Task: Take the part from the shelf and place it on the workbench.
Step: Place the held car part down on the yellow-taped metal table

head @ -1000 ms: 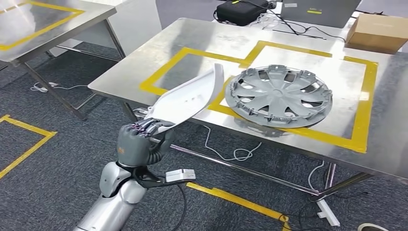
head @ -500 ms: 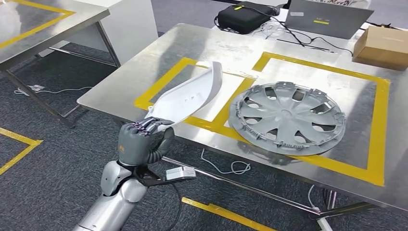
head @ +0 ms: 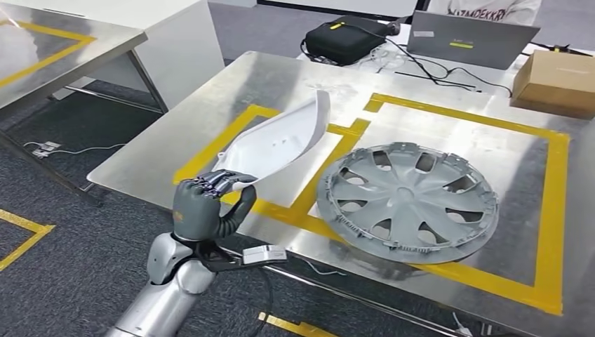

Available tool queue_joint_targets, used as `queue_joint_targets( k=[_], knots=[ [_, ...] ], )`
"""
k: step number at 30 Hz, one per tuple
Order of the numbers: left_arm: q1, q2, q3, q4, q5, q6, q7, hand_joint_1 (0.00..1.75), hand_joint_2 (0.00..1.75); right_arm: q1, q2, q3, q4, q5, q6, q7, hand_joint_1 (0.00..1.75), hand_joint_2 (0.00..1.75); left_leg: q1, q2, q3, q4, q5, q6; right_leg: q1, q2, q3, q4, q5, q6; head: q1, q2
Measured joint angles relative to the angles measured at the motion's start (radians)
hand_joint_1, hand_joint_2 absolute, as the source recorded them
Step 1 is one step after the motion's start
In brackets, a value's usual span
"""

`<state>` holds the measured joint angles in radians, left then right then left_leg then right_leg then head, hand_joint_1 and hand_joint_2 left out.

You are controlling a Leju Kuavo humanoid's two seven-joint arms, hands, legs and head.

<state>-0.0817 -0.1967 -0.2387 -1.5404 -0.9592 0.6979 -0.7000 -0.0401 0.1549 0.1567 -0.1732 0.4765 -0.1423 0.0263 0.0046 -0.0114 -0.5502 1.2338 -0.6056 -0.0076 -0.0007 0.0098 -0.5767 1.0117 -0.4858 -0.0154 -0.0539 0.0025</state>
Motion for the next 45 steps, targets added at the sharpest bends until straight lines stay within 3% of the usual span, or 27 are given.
queue_joint_targets(
  k=[2,3,4,6,8,9,12,14,16,17,18,19,21,23,26,29,30,32,33,34,35,36,38,39,43,45],
  knots=[
    [0.001,0.002,0.0,0.0,0.0,0.0,0.0,1.75,1.75,0.002,0.0,0.0,0.0,0.0,0.0,0.0,0.0,0.0,0.004,0.001,-0.072,0.061,-0.061,-0.006,-0.002,0.002,0.027,-0.001,-0.023,0.0,-0.001,0.0],
    [0.002,0.003,0.0,0.0,0.0,0.0,0.0,1.75,1.75,0.003,0.0,0.0,0.0,0.0,0.0,0.0,0.0,0.0,0.005,0.001,-0.092,0.056,-0.072,-0.008,-0.003,0.002,0.041,-0.001,-0.035,0.001,0.0,0.0],
    [0.002,0.004,0.0,0.0,0.0,0.0,0.0,1.75,1.75,0.005,0.0,0.0,0.0,0.0,0.0,-0.001,0.0,0.0,0.005,0.002,-0.099,0.025,-0.055,-0.008,-0.003,0.003,0.057,-0.001,-0.046,0.002,0.0,0.0],
    [0.002,0.005,0.0,0.0,0.0,0.0,0.0,1.75,1.75,0.005,0.0,0.0,0.0,0.0,0.001,-0.001,0.0,0.0,0.005,0.006,-0.092,-0.084,0.052,-0.006,-0.003,0.003,0.082,-0.001,-0.07,0.009,0.0,0.0],
    [0.003,0.007,0.0,0.0,0.0,-0.001,0.0,1.75,1.75,0.005,0.0,0.0,0.0,0.0,0.001,-0.002,0.0,0.0,0.003,0.011,-0.081,-0.158,0.131,0.002,0.0,0.004,0.099,0.0,-0.09,0.021,0.001,0.0],
    [0.003,0.007,0.0,0.001,0.0,-0.001,0.0,1.75,1.75,0.005,0.0,-0.001,0.0,0.0,0.001,-0.003,0.0,0.0,0.001,0.012,-0.08,-0.167,0.145,0.008,0.001,0.003,0.103,-0.002,-0.096,0.027,0.001,0.0],
    [0.004,0.005,-0.001,0.0,-0.005,-0.001,0.0,1.75,1.75,0.001,0.0,-0.001,0.0,0.0,-0.002,0.002,0.0,0.0,0.001,0.009,-0.069,-0.177,0.145,0.027,-0.001,-0.002,0.107,-0.003,-0.112,0.043,0.0,0.0],
    [0.006,0.004,-0.004,0.0,-0.01,0.0,0.0,1.75,1.75,-0.002,0.001,-0.001,0.0,0.0,-0.008,0.007,0.0,0.0,0.005,0.009,-0.06,-0.187,0.142,0.037,-0.002,-0.005,0.069,0.063,-0.144,0.053,0.001,0.0],
    [0.011,0.003,-0.008,0.0,-0.015,0.0,0.0,1.75,1.75,-0.003,0.002,-0.001,0.0,0.0,-0.014,0.01,0.0,0.0,0.004,0.009,-0.055,-0.19,0.135,0.044,-0.003,-0.005,-0.018,0.191,-0.185,0.06,0.002,0.0],
    [0.015,0.004,-0.01,-0.001,-0.018,0.0,0.0,1.75,1.75,-0.001,0.004,-0.001,0.0,0.0,-0.017,0.011,0.0,0.0,0.004,0.009,-0.051,-0.19,0.13,0.046,-0.003,-0.005,-0.059,0.241,-0.19,0.061,0.002,0.0],
    [0.021,0.004,-0.013,-0.002,-0.021,0.0,0.0,1.75,1.75,0.001,0.005,-0.001,0.0,0.0,-0.019,0.011,0.0,0.0,0.004,0.008,-0.046,-0.19,0.124,0.046,-0.003,-0.005,-0.086,0.262,-0.177,0.061,0.002,0.0],
    [0.027,0.004,-0.016,-0.002,-0.025,0.0,0.001,1.75,1.75,0.002,0.006,-0.001,0.0,0.0,-0.02,0.011,0.0,0.0,0.004,0.007,-0.037,-0.19,0.118,0.046,-0.003,-0.005,-0.094,0.245,-0.143,0.06,0.002,0.0],
    [0.031,0.004,-0.022,-0.004,-0.039,0.0,0.003,1.75,1.75,0.003,0.007,-0.001,0.0,0.001,-0.018,0.011,0.0,0.0,0.004,0.005,-0.018,-0.191,0.104,0.042,-0.001,-0.005,-0.065,0.132,-0.049,0.052,0.002,0.0],
    [0.023,0.007,-0.031,-0.006,-0.083,0.0,0.02,1.75,1.75,0.003,0.008,-0.001,0.0,0.008,-0.011,0.011,0.0,0.0,0.001,0.003,-0.007,-0.192,0.094,0.034,0.003,-0.005,-0.027,0.036,-0.002,0.04,0.003,0.0],
    [-0.014,0.028,-0.059,-0.001,-0.164,-0.001,0.083,1.75,1.75,0.001,0.01,0.0,0.0,0.025,-0.001,0.01,0.0,0.0,0.001,0.002,-0.005,-0.199,0.093,0.019,0.007,-0.003,-0.015,0.013,-0.002,0.028,0.002,0.0],
    [-0.053,0.055,-0.082,0.007,-0.221,-0.001,0.141,1.75,1.75,0.0,0.011,0.0,0.0,0.038,0.003,0.009,0.0,0.0,0.0,0.003,-0.011,-0.179,0.077,0.006,0.001,-0.004,-0.006,-0.001,0.002,0.016,-0.001,0.0],
    [-0.069,0.071,-0.088,0.013,-0.254,-0.001,0.166,1.75,1.75,-0.001,0.012,0.0,-0.001,0.044,0.004,0.009,0.0,0.0,0.001,0.004,-0.029,-0.141,0.057,0.002,-0.002,-0.004,-0.001,-0.005,0.003,0.012,-0.002,0.0],
    [-0.103,0.113,-0.097,0.031,-0.337,-0.001,0.217,1.75,1.75,-0.003,0.012,0.002,-0.001,0.057,0.008,0.008,0.0,0.0,0.004,0.005,-0.093,-0.014,0.003,-0.008,-0.005,-0.004,0.007,-0.009,0.0,0.004,-0.004,0.0],
    [-0.115,0.135,-0.097,0.043,-0.368,-0.001,0.229,1.75,1.75,-0.004,0.012,0.003,-0.001,0.063,0.011,0.007,0.0,0.0,0.006,0.005,-0.127,0.045,-0.012,-0.011,-0.005,-0.003,0.009,-0.009,-0.002,0.002,-0.004,0.0],
    [-0.127,0.157,-0.097,0.057,-0.394,-0.001,0.236,1.75,1.75,-0.005,0.013,0.004,-0.001,0.069,0.015,0.007,0.0,0.0,0.006,0.005,-0.149,0.075,-0.009,-0.013,-0.005,-0.001,0.012,-0.009,-0.005,0.001,-0.005,0.0],
    [-0.14,0.177,-0.096,0.072,-0.414,-0.001,0.238,1.75,1.75,-0.006,0.013,0.005,-0.001,0.074,0.019,0.006,0.0,0.0,0.007,0.005,-0.154,0.068,0.015,-0.014,-0.005,0.001,0.017,-0.008,-0.008,0.001,-0.005,0.0],
    [-0.154,0.198,-0.096,0.087,-0.434,-0.001,0.239,1.75,1.75,-0.008,0.014,0.006,-0.001,0.079,0.022,0.006,0.0,0.0,0.007,0.005,-0.14,0.021,0.056,-0.013,-0.005,0.002,0.023,-0.008,-0.011,0.002,-0.006,0.0],
    [-0.187,0.237,-0.097,0.117,-0.473,-0.001,0.253,1.75,1.75,-0.01,0.015,0.009,-0.001,0.087,0.028,0.006,0.0,0.0,0.006,0.007,-0.091,-0.113,0.136,-0.01,-0.002,0.003,0.031,-0.006,-0.021,0.009,-0.005,0.0],
    [-0.201,0.255,-0.1,0.131,-0.491,-0.001,0.264,1.75,1.75,-0.011,0.015,0.01,-0.001,0.091,0.031,0.006,0.0,0.0,0.005,0.007,-0.072,-0.163,0.154,-0.007,0.0,0.003,0.031,-0.004,-0.024,0.013,-0.005,0.0],
    [-0.236,0.339,-0.14,0.182,-0.556,-0.001,0.346,1.75,1.75,-0.012,0.016,0.015,-0.001,0.101,0.041,0.005,0.0,0.0,0.003,0.008,-0.06,-0.203,0.15,0.011,0.001,0.003,0.024,-0.002,-0.031,0.031,-0.004,0.0],
    [-0.254,0.387,-0.175,0.197,-0.571,-0.001,0.4,1.75,1.75,-0.013,0.016,0.018,-0.001,0.104,0.042,0.004,0.0,0.0,0.007,0.009,-0.055,-0.209,0.151,0.023,0.001,0.001,-0.001,0.045,-0.061,0.039,-0.001,0.0]
  ],
)
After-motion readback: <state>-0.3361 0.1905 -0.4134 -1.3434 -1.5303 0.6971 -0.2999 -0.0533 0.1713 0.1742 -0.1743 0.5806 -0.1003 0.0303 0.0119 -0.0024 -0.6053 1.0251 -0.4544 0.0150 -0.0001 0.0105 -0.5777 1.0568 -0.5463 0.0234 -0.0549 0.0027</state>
